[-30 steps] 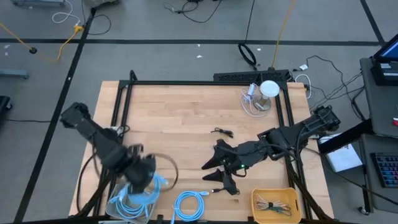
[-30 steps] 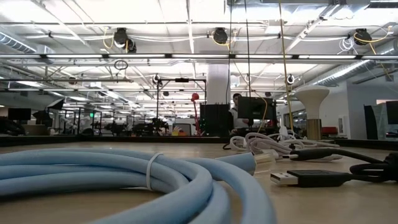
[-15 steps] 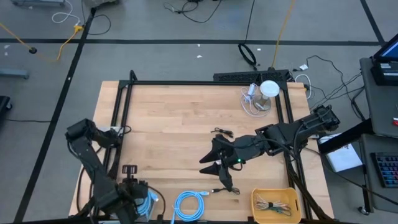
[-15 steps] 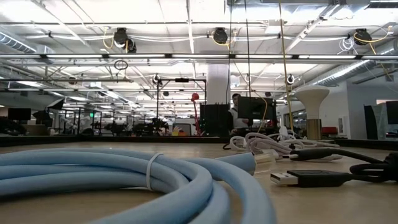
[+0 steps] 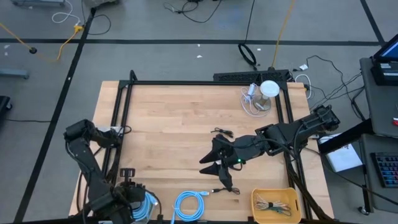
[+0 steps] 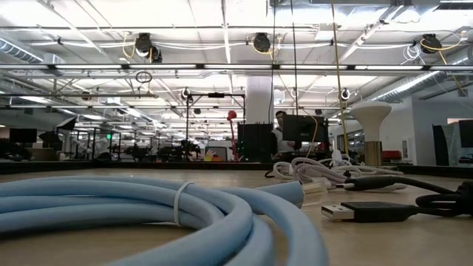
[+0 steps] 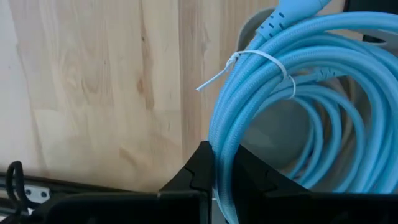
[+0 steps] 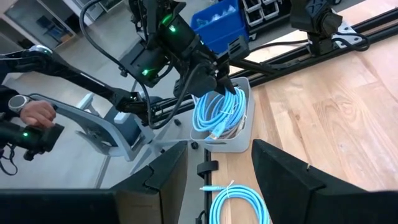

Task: Pick & Place USB Port
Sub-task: Put the top light blue HDMI cable into the gray bin

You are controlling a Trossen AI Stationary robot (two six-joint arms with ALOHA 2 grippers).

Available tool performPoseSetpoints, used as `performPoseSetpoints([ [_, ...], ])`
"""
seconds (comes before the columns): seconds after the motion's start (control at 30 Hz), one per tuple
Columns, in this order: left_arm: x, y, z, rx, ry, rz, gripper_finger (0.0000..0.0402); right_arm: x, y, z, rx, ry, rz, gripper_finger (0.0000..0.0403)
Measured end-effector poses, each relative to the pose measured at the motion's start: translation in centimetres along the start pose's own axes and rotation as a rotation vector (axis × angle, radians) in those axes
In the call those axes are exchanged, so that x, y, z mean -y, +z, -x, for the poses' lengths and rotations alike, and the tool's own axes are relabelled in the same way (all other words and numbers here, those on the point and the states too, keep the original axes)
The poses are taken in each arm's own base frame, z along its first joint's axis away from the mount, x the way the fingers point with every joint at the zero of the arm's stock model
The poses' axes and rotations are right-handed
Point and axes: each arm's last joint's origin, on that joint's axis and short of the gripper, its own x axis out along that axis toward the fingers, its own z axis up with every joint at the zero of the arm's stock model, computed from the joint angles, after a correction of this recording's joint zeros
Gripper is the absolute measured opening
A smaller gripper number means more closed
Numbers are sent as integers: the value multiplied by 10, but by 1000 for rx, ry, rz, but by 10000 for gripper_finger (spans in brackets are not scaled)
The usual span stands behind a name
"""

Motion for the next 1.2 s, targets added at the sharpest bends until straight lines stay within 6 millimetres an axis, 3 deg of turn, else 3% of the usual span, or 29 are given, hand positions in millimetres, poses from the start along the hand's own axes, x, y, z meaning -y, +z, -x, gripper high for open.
performPoseSetpoints([
  [0.2,5,-1,-3,8,-36,-5,28,0,0,0,2,-3,-8,171],
  [0.47,16,-11,-23,-40,-99,-15,28,0,0,0,2,-3,-15,171],
  [0.9,8,-10,-27,-11,3,-27,28,2,6,0,38,9,-14,171],
  [1.2,4,-8,-44,-48,11,-73,28,2,6,-1,39,7,-12,171],
])
